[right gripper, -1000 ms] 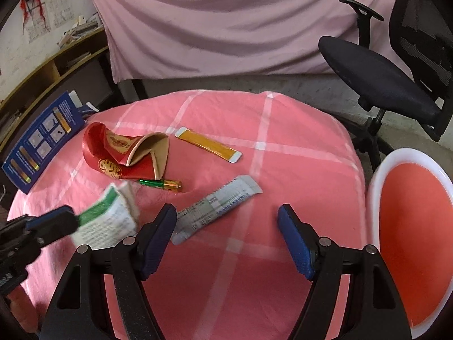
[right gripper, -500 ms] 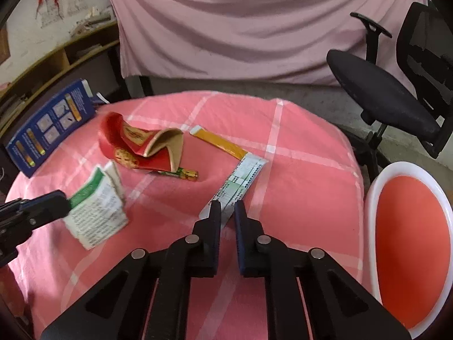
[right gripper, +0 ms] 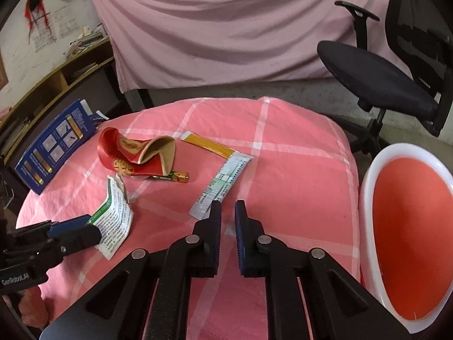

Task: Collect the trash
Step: 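Grasp green-white medicine paper with left gripper while right grasps white medicine strip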

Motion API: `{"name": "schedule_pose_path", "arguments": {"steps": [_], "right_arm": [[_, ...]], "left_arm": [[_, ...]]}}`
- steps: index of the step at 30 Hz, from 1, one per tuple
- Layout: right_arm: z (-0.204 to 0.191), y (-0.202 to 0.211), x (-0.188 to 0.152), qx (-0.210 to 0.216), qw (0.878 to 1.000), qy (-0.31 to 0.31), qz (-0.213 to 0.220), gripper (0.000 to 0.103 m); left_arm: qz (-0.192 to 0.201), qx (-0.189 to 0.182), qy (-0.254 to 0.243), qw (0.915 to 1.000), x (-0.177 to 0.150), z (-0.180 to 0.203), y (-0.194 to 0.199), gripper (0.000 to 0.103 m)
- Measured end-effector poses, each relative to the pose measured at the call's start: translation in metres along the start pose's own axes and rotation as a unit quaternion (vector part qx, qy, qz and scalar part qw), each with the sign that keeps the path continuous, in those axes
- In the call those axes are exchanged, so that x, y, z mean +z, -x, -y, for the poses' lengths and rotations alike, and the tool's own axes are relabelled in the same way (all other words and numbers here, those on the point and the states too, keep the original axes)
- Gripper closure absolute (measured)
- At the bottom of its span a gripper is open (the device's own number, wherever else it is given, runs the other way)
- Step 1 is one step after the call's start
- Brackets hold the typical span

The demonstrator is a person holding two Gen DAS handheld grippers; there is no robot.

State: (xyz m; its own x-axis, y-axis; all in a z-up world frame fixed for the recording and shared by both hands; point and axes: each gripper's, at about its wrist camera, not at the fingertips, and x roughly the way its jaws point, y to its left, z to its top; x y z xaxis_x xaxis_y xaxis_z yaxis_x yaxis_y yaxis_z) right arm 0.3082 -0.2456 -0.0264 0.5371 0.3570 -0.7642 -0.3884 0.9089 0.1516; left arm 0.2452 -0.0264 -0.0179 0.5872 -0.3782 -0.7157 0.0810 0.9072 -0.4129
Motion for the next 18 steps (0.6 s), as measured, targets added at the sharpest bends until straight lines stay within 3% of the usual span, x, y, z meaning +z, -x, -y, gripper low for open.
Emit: {"name": "schedule_pose_path", "arguments": {"steps": [3,9,14,18], "right_arm": [[0.003,-0.003,0.002,0.001,1.0,-0.011,-0.003,0.084],[0.005,-0.004,0.003,-0.002,1.0,-0.015,-0.004,0.081],[0.007,-0.005,0.003,-0.003,1.0,-0.016,-0.005,0.081],[0.0,-0.011,0.008,-0.013,1.0,-0.004,-0.007,0.072]], "left_arm": [[-0.01,0.015,-0.01,0.9998,0.001,0.004,-0.004,0.072],[-0.02,0.022,-0.048,0.9984,-0.003,0.017,-0.011,0.094],[-0.001,0.023,-0.052,0.9984,-0.006,0.019,-0.006,0.103],[0.002,0.025,-0.041,0.9989,-0.007,0.012,-0.004,0.103]]}}
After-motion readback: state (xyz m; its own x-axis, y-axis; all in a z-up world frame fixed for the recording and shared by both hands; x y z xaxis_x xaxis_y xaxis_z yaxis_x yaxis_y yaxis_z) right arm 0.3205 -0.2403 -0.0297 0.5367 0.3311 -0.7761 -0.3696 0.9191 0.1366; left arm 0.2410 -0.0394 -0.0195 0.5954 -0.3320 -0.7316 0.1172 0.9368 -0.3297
